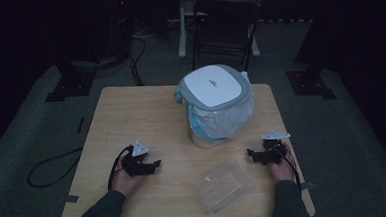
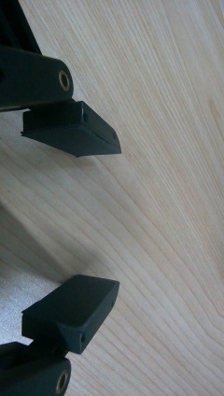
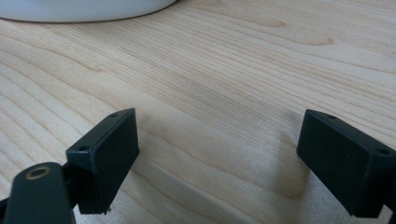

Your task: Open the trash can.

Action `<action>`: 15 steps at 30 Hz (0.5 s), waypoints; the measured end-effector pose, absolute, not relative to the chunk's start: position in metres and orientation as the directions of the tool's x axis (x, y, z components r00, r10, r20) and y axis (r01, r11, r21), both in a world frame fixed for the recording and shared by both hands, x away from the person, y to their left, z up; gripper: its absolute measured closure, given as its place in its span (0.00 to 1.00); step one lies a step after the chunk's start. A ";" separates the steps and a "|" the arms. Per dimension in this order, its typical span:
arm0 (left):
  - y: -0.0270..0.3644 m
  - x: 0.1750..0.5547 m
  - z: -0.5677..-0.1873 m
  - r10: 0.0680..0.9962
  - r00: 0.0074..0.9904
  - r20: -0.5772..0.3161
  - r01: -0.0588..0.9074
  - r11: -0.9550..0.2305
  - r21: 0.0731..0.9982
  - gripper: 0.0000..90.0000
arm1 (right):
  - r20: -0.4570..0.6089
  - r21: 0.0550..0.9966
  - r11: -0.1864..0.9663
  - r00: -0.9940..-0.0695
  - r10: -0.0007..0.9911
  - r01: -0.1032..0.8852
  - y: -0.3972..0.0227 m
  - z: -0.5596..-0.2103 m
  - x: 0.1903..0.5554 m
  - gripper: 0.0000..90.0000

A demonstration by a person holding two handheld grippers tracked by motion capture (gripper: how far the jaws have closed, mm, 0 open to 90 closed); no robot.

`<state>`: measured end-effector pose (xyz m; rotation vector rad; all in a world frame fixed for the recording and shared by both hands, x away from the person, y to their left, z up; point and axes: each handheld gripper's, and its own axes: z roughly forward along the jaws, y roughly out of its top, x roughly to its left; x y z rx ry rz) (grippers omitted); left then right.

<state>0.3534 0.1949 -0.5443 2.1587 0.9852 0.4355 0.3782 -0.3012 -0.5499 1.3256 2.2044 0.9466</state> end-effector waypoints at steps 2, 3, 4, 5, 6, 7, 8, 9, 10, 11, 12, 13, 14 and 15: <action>0.194 0.353 -0.544 0.761 0.648 0.010 0.520 -0.452 0.725 0.34 | 0.006 0.723 0.319 -0.467 0.884 0.613 -0.301 -0.550 0.378 0.13; 0.194 0.353 -0.544 0.762 0.647 0.011 0.520 -0.452 0.725 0.34 | 0.006 0.723 0.318 -0.467 0.884 0.613 -0.301 -0.550 0.378 0.13; 0.194 0.353 -0.544 0.762 0.648 0.011 0.519 -0.453 0.725 0.34 | 0.006 0.723 0.318 -0.466 0.885 0.613 -0.301 -0.550 0.378 0.13; 0.194 0.352 -0.544 0.761 0.649 0.011 0.518 -0.452 0.727 0.35 | 0.005 0.723 0.318 -0.464 0.886 0.614 -0.301 -0.550 0.378 0.13; 0.194 0.352 -0.544 0.763 0.647 0.009 0.519 -0.449 0.727 0.36 | 0.005 0.723 0.317 -0.463 0.886 0.614 -0.300 -0.550 0.377 0.13; 0.194 0.352 -0.544 0.761 0.649 0.012 0.518 -0.453 0.726 0.36 | 0.004 0.723 0.315 -0.460 0.888 0.615 -0.300 -0.550 0.377 0.13; 0.194 0.351 -0.544 0.754 0.657 0.012 0.514 -0.459 0.725 0.37 | 0.005 0.723 0.314 -0.459 0.888 0.615 -0.300 -0.550 0.377 0.13; 0.193 0.351 -0.544 0.751 0.660 0.012 0.511 -0.460 0.726 0.37 | 0.005 0.723 0.313 -0.458 0.889 0.616 -0.300 -0.550 0.377 0.13; 0.193 0.351 -0.544 0.750 0.661 0.011 0.510 -0.461 0.726 0.37 | 0.006 0.723 0.313 -0.458 0.889 0.617 -0.300 -0.550 0.377 0.13; 0.193 0.351 -0.544 0.750 0.661 0.011 0.511 -0.461 0.726 0.37 | 0.006 0.722 0.312 -0.457 0.890 0.617 -0.300 -0.550 0.377 0.12; 0.193 0.351 -0.544 0.749 0.662 0.010 0.510 -0.461 0.726 0.36 | 0.007 0.722 0.311 -0.456 0.890 0.618 -0.300 -0.550 0.377 0.12; 0.193 0.351 -0.544 0.748 0.664 0.009 0.510 -0.462 0.726 0.36 | 0.007 0.722 0.311 -0.455 0.890 0.618 -0.300 -0.550 0.377 0.12; 0.193 0.351 -0.544 0.747 0.665 0.009 0.510 -0.462 0.725 0.36 | 0.007 0.722 0.310 -0.455 0.890 0.618 -0.300 -0.550 0.377 0.12; 0.193 0.351 -0.544 0.747 0.665 0.008 0.510 -0.463 0.725 0.35 | 0.007 0.722 0.308 -0.452 0.892 0.619 -0.300 -0.550 0.378 0.12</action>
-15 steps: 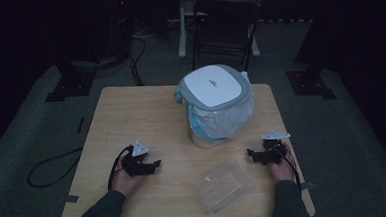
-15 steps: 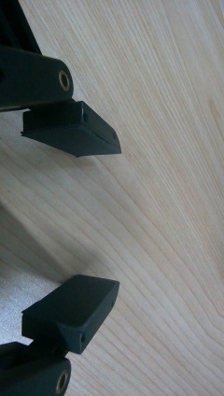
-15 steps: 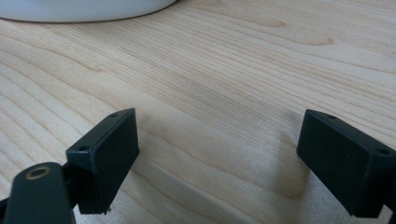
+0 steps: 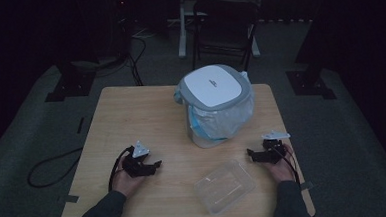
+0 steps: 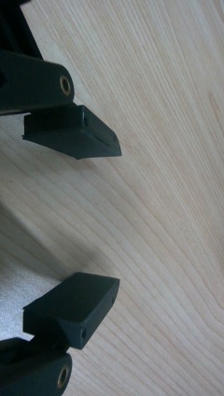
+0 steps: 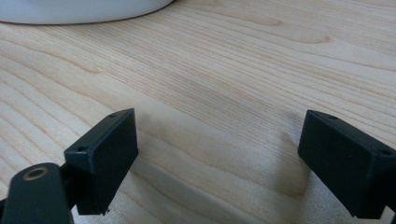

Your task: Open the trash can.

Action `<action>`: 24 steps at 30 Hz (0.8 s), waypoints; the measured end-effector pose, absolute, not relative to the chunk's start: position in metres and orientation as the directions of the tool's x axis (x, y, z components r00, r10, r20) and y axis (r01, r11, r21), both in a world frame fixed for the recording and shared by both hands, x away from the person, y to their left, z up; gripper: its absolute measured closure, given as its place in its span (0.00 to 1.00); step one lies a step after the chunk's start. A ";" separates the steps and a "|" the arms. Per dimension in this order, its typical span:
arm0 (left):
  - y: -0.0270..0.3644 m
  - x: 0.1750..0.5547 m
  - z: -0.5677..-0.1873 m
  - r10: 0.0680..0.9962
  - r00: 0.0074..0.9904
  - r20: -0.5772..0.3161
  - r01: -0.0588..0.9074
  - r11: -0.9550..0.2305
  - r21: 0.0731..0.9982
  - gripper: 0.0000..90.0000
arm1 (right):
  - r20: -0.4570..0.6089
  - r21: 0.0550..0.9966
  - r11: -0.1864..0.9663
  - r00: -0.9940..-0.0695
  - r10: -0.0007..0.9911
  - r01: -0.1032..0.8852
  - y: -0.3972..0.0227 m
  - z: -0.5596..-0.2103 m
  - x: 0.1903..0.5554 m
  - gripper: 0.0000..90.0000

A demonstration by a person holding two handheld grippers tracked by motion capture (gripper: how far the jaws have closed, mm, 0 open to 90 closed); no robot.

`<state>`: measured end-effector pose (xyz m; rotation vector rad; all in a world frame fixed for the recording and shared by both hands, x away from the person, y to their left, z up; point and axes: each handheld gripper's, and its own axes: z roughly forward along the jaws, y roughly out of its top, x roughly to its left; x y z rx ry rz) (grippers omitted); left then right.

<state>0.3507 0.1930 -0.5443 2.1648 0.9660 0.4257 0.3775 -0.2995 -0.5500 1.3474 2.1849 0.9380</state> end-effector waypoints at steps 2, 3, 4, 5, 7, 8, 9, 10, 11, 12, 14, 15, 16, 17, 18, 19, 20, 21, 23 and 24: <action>0.193 0.351 -0.544 0.746 0.666 0.008 0.510 -0.463 0.725 0.35 | 0.007 0.722 0.307 -0.449 0.893 0.621 -0.299 -0.550 0.378 0.12; 0.193 0.351 -0.544 0.746 0.665 0.008 0.510 -0.463 0.725 0.35 | 0.007 0.722 0.307 -0.449 0.893 0.621 -0.299 -0.550 0.378 0.12; 0.193 0.351 -0.544 0.747 0.665 0.008 0.511 -0.462 0.725 0.35 | 0.007 0.722 0.307 -0.449 0.893 0.621 -0.299 -0.550 0.378 0.12; 0.193 0.351 -0.544 0.749 0.663 0.009 0.512 -0.461 0.725 0.35 | 0.007 0.722 0.307 -0.449 0.893 0.621 -0.299 -0.550 0.378 0.12; 0.193 0.351 -0.544 0.750 0.661 0.010 0.513 -0.462 0.724 0.34 | 0.007 0.722 0.307 -0.450 0.893 0.621 -0.299 -0.550 0.378 0.12; 0.193 0.351 -0.544 0.750 0.661 0.009 0.513 -0.461 0.724 0.34 | 0.007 0.722 0.307 -0.450 0.893 0.621 -0.299 -0.550 0.378 0.12; 0.193 0.351 -0.544 0.751 0.660 0.009 0.514 -0.461 0.724 0.34 | 0.007 0.722 0.306 -0.449 0.893 0.621 -0.299 -0.550 0.378 0.12; 0.192 0.351 -0.544 0.752 0.659 0.009 0.515 -0.459 0.724 0.34 | 0.007 0.722 0.306 -0.449 0.893 0.621 -0.299 -0.550 0.378 0.13; 0.192 0.350 -0.544 0.752 0.659 0.009 0.515 -0.459 0.724 0.34 | 0.007 0.722 0.306 -0.449 0.893 0.621 -0.299 -0.550 0.378 0.13; 0.192 0.350 -0.544 0.752 0.659 0.009 0.515 -0.459 0.724 0.34 | 0.007 0.722 0.306 -0.449 0.894 0.621 -0.299 -0.550 0.378 0.13; 0.192 0.350 -0.544 0.752 0.659 0.009 0.515 -0.460 0.724 0.34 | 0.007 0.722 0.306 -0.449 0.894 0.621 -0.299 -0.550 0.378 0.13; 0.192 0.350 -0.544 0.752 0.659 0.009 0.515 -0.460 0.724 0.34 | 0.007 0.722 0.306 -0.449 0.894 0.621 -0.299 -0.550 0.378 0.13; 0.192 0.350 -0.544 0.752 0.659 0.009 0.515 -0.460 0.724 0.34 | 0.007 0.722 0.306 -0.448 0.894 0.621 -0.299 -0.550 0.378 0.13; 0.192 0.350 -0.544 0.752 0.659 0.010 0.514 -0.460 0.724 0.34 | 0.007 0.722 0.306 -0.449 0.893 0.621 -0.300 -0.550 0.378 0.13; 0.192 0.350 -0.544 0.752 0.659 0.010 0.515 -0.460 0.723 0.34 | 0.008 0.722 0.306 -0.450 0.893 0.621 -0.300 -0.550 0.378 0.13; 0.192 0.350 -0.544 0.752 0.659 0.010 0.514 -0.460 0.724 0.34 | 0.008 0.722 0.306 -0.450 0.893 0.621 -0.300 -0.550 0.378 0.13; 0.192 0.350 -0.544 0.752 0.659 0.010 0.514 -0.460 0.724 0.34 | 0.008 0.722 0.306 -0.450 0.893 0.621 -0.300 -0.550 0.378 0.13; 0.192 0.350 -0.544 0.753 0.658 0.009 0.515 -0.459 0.724 0.34 | 0.008 0.722 0.306 -0.450 0.893 0.621 -0.300 -0.550 0.378 0.13; 0.192 0.350 -0.544 0.753 0.658 0.009 0.515 -0.459 0.724 0.34 | 0.008 0.722 0.306 -0.450 0.893 0.620 -0.300 -0.550 0.378 0.13; 0.192 0.350 -0.544 0.753 0.659 0.009 0.515 -0.459 0.724 0.34 | 0.008 0.722 0.306 -0.450 0.893 0.620 -0.300 -0.550 0.378 0.13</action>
